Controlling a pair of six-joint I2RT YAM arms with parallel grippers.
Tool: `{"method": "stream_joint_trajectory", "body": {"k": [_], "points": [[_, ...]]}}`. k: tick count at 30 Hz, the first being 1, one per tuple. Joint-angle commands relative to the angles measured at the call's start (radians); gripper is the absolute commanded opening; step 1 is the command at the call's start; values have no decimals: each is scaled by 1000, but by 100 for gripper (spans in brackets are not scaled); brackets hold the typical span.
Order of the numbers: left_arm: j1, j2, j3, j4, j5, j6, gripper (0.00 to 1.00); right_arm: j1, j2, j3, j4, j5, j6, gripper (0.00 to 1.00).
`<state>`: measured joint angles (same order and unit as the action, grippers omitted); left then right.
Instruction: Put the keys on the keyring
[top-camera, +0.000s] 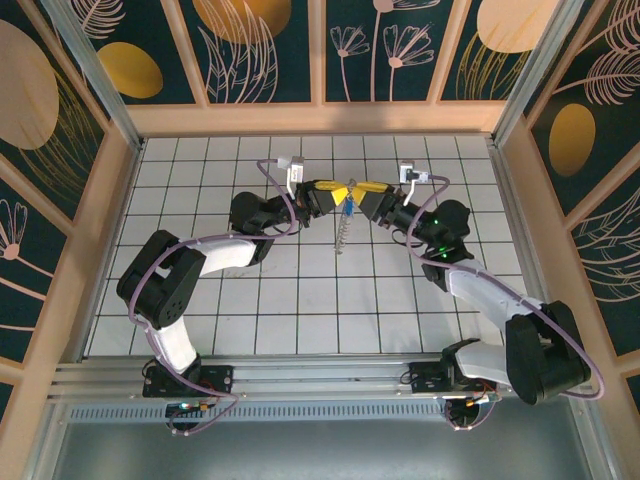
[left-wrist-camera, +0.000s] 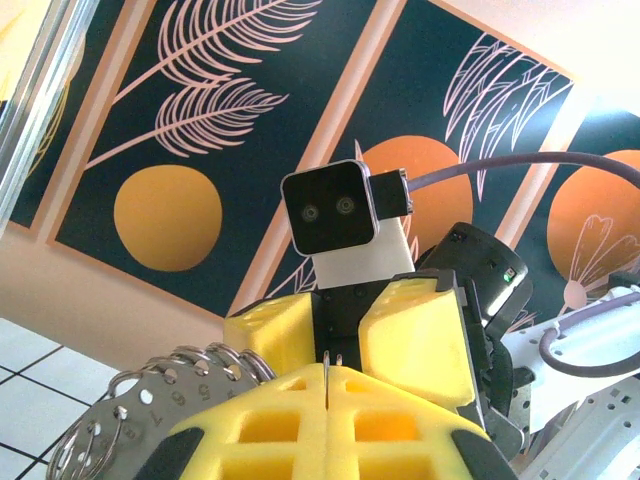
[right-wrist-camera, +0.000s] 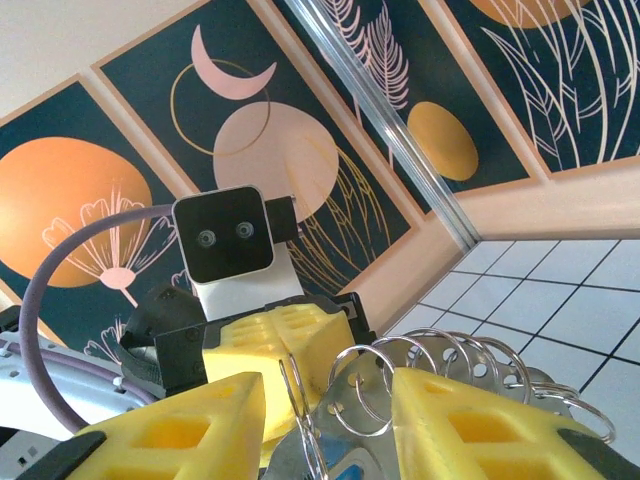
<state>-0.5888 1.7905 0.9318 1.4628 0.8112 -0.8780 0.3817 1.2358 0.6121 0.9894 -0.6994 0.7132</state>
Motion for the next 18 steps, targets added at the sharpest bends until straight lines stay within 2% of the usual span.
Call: {"method": "stream_joint_trajectory", "body": {"k": [1, 5, 7, 16, 18], "points": [[4, 5, 25, 65, 1, -11, 0, 13, 18, 43, 53, -12, -6, 39], [4, 7, 27, 64, 1, -11, 0, 21, 30, 45, 61, -16, -4, 39], [4, 5, 28, 63, 0, -12, 0, 26, 33, 46, 61, -18, -6, 35], [4, 6, 28, 62, -4, -13, 0, 29, 42, 41, 59, -20, -12, 4], [4, 7, 28, 62, -4, -13, 0, 30, 47, 42, 63, -18, -11, 0]]}}
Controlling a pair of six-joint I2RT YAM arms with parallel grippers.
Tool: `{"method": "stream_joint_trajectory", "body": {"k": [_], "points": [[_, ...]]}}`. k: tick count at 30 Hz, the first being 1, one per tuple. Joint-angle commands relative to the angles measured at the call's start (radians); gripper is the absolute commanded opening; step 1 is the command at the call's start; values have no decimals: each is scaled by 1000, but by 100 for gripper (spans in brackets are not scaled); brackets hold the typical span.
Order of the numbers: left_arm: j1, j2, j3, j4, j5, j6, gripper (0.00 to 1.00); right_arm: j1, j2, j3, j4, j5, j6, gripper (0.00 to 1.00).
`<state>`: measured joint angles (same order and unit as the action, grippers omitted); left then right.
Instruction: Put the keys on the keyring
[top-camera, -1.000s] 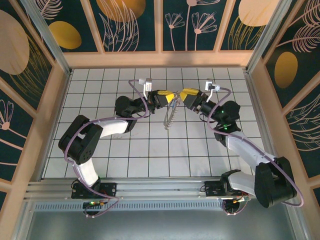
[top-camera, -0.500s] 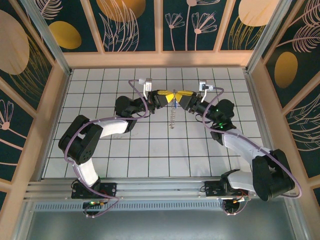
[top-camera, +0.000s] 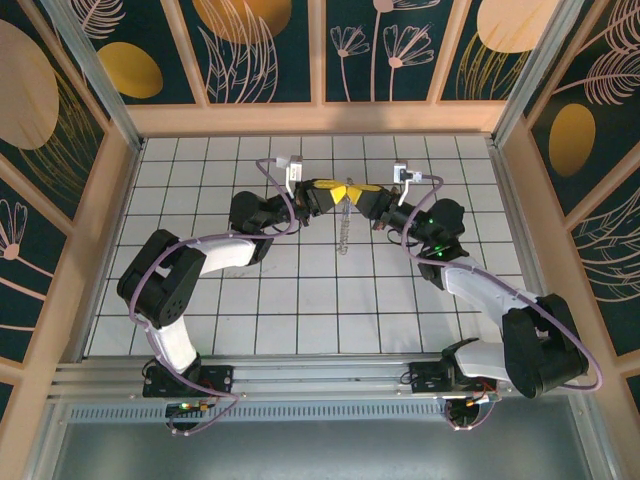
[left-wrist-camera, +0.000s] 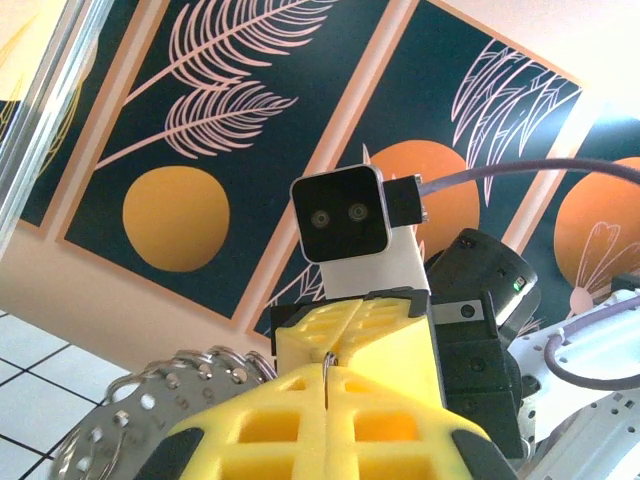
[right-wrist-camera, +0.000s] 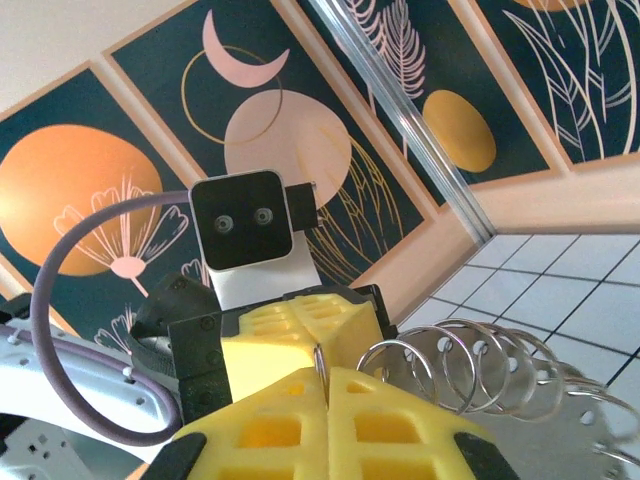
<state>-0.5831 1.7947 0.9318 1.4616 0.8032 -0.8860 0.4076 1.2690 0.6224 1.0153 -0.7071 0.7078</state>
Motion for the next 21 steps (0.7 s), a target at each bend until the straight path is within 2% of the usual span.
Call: {"method": "stream_joint_trajectory", "body": {"k": [1, 7, 10, 13, 16, 21], "points": [[-1, 3, 27, 63, 4, -6, 0, 4, 16, 33, 38, -11, -6, 0], [-1, -4, 25, 31, -21, 4, 0, 1, 29, 40, 43, -11, -11, 0], [5, -25, 20, -28, -57, 41, 21, -12, 36, 48, 27, -23, -33, 0], [25, -58, 16, -93, -76, 82, 33, -42, 54, 67, -6, -60, -50, 0], [41, -110, 26, -207, -78, 154, 39, -76, 75, 87, -24, -107, -61, 0], [57, -159, 89, -491, -69, 338, 43, -109, 119, 166, -140, -204, -144, 0]]}}
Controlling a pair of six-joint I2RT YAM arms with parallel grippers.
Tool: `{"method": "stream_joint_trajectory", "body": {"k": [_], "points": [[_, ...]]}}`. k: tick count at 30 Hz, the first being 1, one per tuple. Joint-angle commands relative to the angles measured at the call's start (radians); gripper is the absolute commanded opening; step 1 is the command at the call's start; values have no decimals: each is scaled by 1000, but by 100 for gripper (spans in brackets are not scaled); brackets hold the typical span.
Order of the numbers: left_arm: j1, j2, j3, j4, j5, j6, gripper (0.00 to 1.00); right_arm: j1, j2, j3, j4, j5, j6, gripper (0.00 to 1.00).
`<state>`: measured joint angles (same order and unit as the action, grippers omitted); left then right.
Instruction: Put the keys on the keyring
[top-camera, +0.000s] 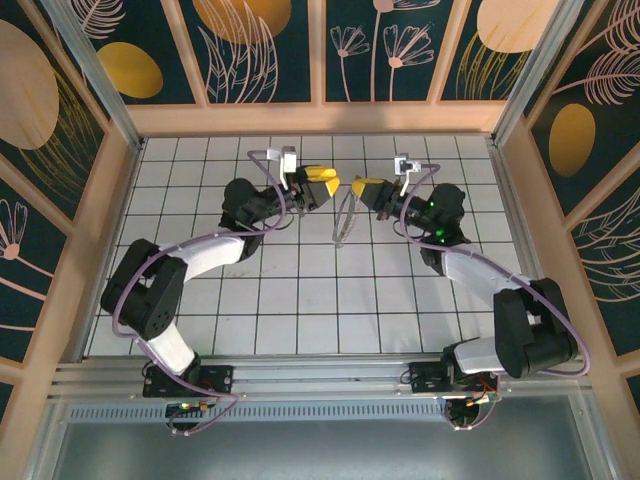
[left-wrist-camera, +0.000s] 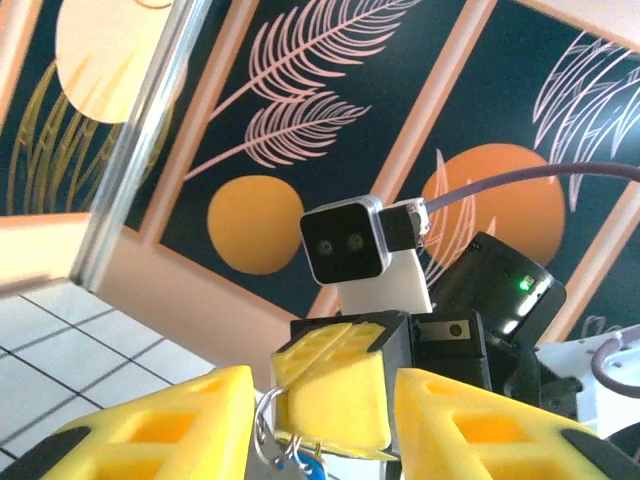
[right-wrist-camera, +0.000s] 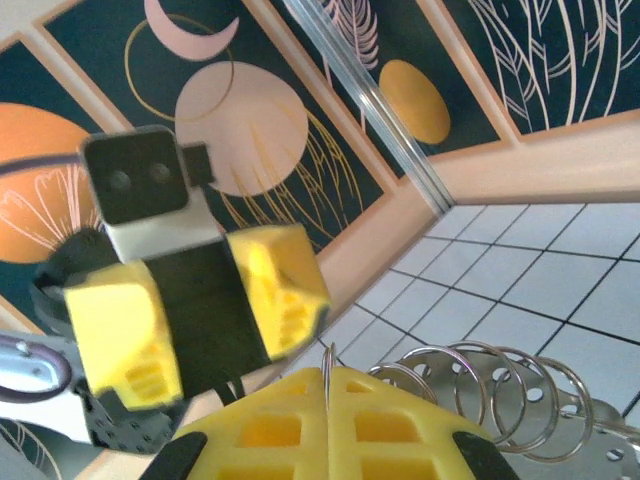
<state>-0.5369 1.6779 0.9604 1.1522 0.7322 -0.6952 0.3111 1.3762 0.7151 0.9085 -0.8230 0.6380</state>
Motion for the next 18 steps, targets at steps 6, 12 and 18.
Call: {"method": "stream_joint_trajectory", "body": {"k": [6, 12, 18], "points": [[58, -24, 145, -391, 74, 260, 44, -35, 88, 185, -193, -209, -203, 0], [112, 17, 233, -548, 210, 332, 46, -57, 184, 292, -292, -330, -272, 0], [121, 75, 317, -727, 301, 428, 47, -56, 268, 367, -297, -377, -251, 0]]}}
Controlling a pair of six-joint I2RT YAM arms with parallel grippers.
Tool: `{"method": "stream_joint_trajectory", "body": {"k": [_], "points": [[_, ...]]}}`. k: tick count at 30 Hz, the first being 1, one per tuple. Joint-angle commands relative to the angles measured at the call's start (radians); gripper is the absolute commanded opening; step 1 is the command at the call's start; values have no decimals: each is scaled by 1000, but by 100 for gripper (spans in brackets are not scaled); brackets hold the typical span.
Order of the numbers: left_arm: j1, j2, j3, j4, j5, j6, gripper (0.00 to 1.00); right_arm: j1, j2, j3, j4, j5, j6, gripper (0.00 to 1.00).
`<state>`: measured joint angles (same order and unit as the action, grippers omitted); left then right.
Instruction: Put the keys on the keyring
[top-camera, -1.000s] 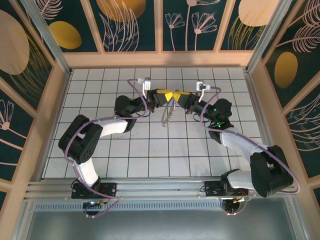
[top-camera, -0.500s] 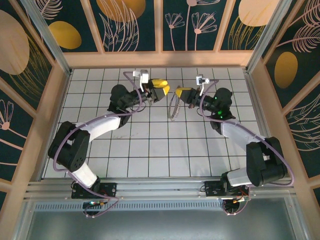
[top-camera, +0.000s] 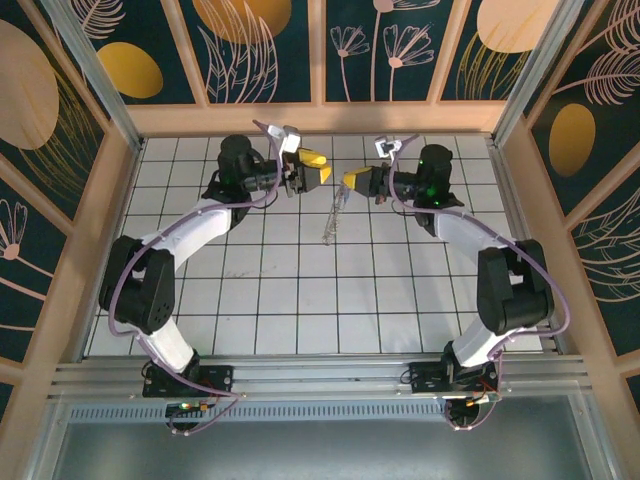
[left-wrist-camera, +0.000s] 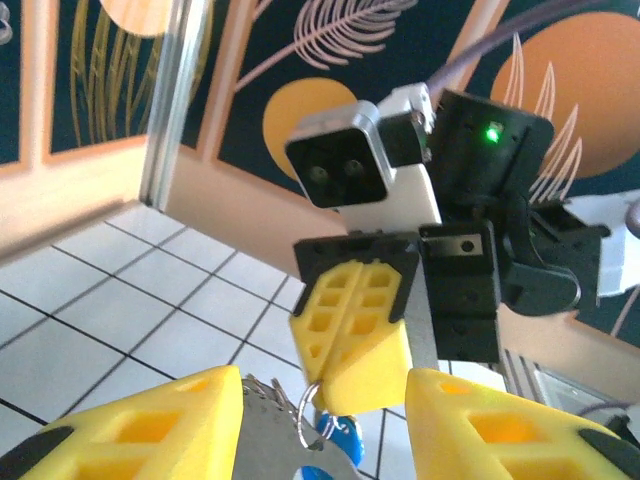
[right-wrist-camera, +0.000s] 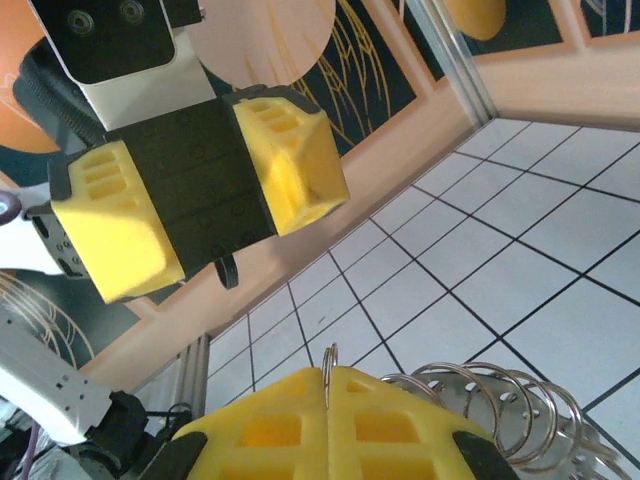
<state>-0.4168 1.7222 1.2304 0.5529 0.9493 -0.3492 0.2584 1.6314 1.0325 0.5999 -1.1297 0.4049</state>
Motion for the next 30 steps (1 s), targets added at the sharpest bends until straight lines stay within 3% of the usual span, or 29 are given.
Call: {"method": "stream_joint_trajectory", "body": {"k": [1, 7, 30], "points": [[1, 40, 57, -149, 92, 95, 47, -3, 22, 56, 23, -73, -8, 0], [8, 82, 92, -175, 105, 101, 47, -1, 42, 75, 34, -71, 14, 0], [11, 170, 120, 39, 199, -110, 41, 11, 43, 60, 76, -67, 41, 0]]}}
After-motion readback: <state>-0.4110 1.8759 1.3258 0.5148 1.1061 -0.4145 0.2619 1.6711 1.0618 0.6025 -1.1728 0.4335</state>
